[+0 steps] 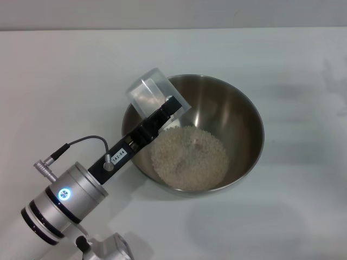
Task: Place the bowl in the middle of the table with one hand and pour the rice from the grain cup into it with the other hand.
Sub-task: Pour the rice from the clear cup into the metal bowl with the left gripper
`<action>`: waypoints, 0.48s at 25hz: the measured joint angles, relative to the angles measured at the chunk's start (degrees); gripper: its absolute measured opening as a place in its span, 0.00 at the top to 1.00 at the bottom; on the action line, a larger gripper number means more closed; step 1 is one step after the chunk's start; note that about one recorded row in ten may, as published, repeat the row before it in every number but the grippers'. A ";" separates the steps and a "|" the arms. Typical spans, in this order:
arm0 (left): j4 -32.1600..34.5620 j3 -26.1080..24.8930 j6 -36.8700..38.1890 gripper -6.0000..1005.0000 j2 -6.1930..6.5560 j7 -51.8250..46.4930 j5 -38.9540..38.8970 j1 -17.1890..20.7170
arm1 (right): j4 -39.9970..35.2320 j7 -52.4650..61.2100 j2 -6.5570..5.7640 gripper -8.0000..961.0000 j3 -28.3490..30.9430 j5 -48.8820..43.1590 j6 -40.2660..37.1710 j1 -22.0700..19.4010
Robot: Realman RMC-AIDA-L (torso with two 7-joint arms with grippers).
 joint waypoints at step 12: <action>-0.85 -0.14 0.61 0.92 0.00 -0.53 0.00 0.78 | -0.32 -0.26 0.01 0.41 -0.03 -0.07 0.02 -0.24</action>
